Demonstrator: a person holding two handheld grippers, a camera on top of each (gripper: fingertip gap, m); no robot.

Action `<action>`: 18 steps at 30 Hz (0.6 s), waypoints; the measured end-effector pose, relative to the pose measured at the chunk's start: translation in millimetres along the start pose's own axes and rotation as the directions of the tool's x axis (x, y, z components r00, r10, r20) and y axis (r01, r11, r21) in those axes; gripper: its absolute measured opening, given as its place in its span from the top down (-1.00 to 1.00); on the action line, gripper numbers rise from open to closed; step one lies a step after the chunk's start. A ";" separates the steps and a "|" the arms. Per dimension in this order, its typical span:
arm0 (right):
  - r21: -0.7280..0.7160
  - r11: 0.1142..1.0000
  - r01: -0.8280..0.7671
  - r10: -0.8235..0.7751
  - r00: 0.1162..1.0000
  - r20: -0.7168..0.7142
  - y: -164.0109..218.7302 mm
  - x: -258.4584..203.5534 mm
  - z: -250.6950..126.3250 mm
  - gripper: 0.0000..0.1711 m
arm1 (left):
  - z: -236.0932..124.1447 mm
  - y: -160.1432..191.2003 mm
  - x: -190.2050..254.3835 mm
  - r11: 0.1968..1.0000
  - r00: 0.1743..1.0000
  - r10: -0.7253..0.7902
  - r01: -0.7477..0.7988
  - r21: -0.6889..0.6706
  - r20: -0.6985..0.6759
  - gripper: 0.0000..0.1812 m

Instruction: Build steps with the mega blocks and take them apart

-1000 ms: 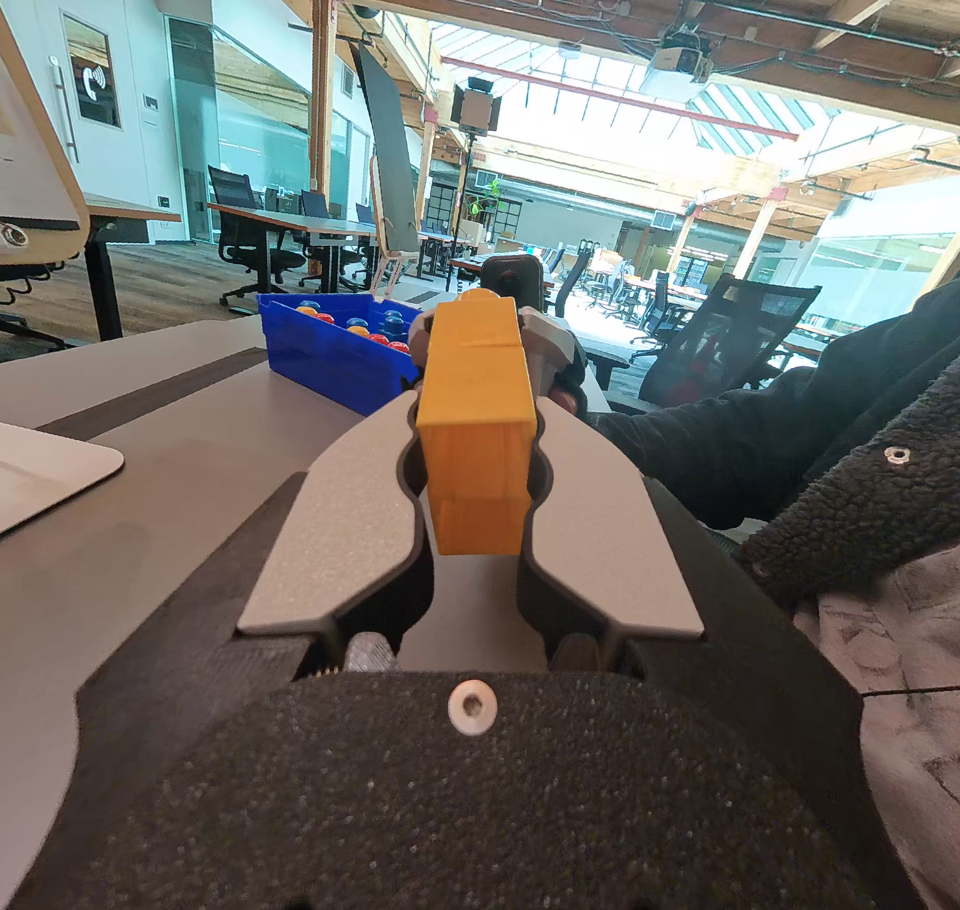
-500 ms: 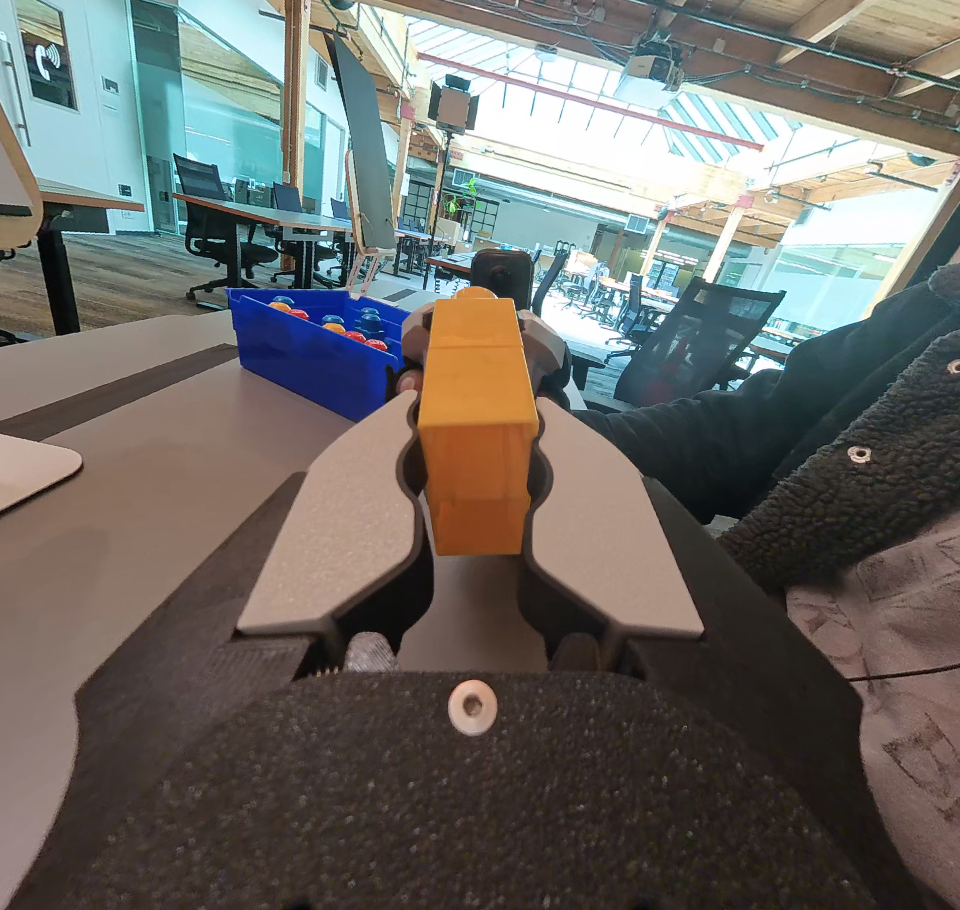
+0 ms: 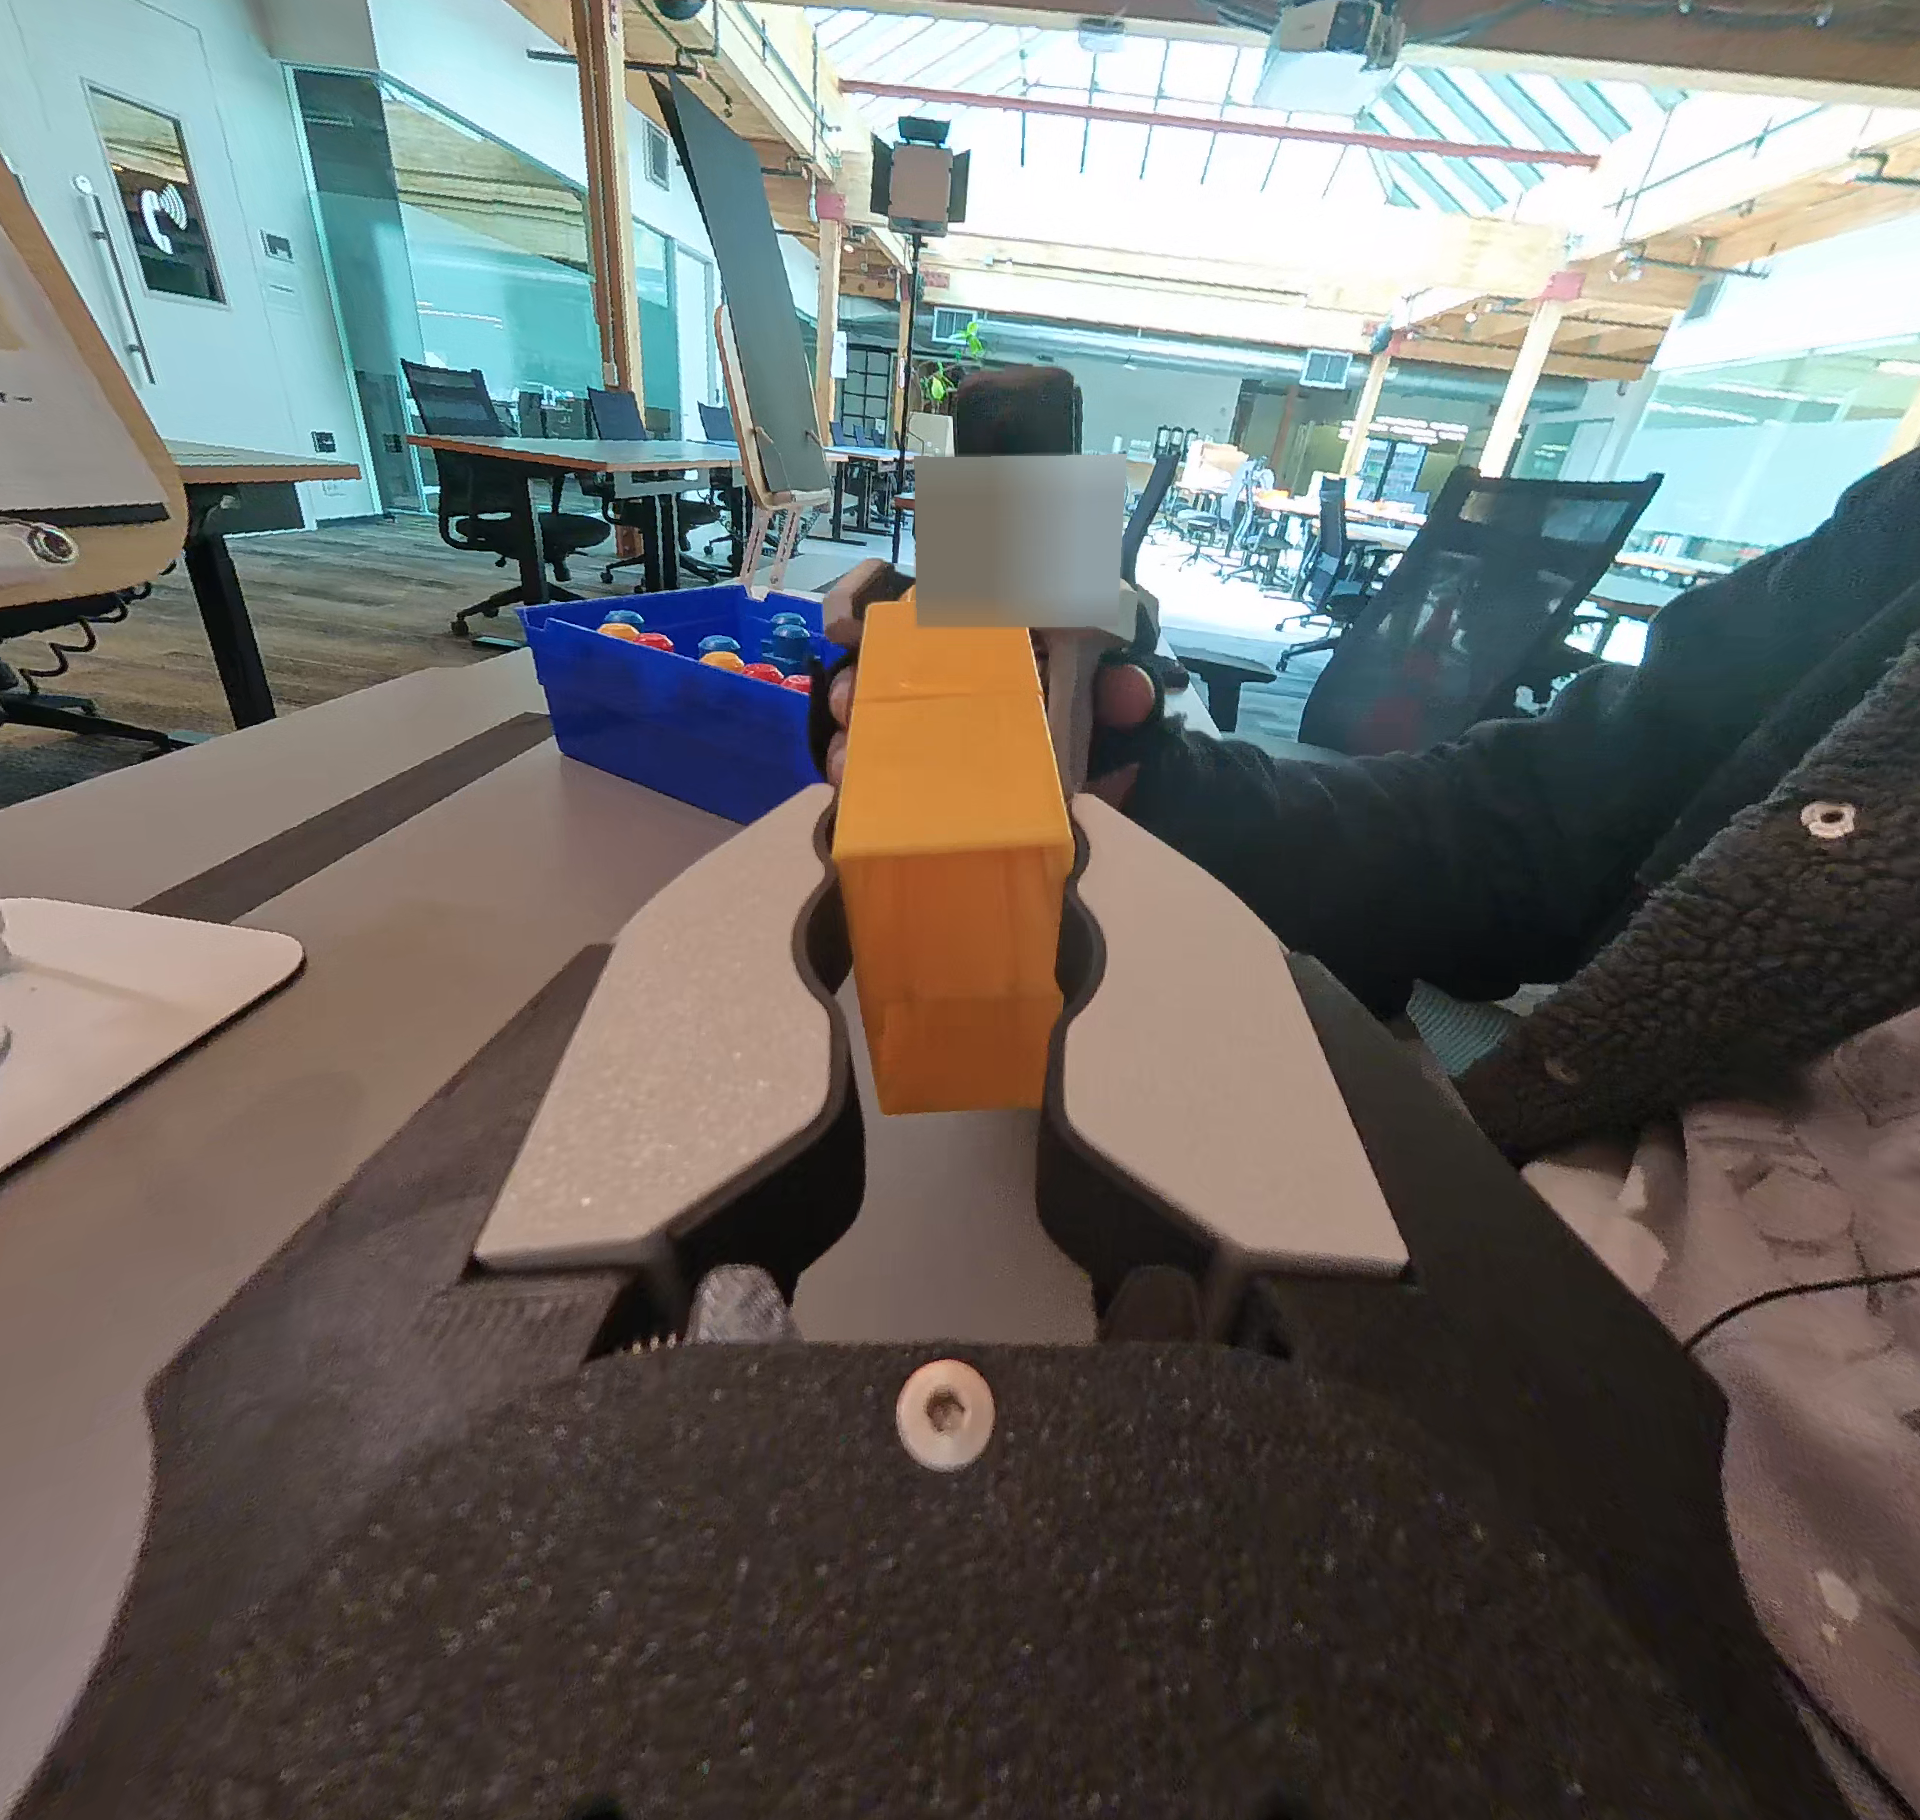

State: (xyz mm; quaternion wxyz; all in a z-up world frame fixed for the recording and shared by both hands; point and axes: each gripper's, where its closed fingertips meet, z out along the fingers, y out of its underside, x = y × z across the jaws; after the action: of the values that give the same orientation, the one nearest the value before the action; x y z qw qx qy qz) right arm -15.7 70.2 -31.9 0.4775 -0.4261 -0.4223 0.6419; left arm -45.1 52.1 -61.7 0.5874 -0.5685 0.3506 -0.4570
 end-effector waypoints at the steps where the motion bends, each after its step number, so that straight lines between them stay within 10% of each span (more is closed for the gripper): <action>1: -0.037 0.999 0.025 -0.025 1.000 -0.005 0.7 1.1 -3.7 0.59 | -1.1 0.6 0.7 1.000 1.000 0.006 -0.006 -0.007 -0.007 0.59; 7: -0.325 0.933 0.154 -0.142 0.988 0.060 26.3 -7.8 -21.4 0.57 | 0.3 12.0 6.1 0.997 0.998 0.032 -0.035 -0.075 -0.045 0.59; 18: -0.413 0.894 0.174 -0.132 0.983 0.129 46.4 -17.7 -22.1 0.64 | 6.6 27.3 16.5 0.984 0.993 0.079 -0.092 -0.155 -0.085 0.59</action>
State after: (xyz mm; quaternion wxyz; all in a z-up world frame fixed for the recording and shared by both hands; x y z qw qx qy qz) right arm -3.3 47.3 -79.6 0.4018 -0.4529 -0.6062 0.5158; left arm -29.6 37.1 -86.2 0.5453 -0.5794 0.4326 -0.4240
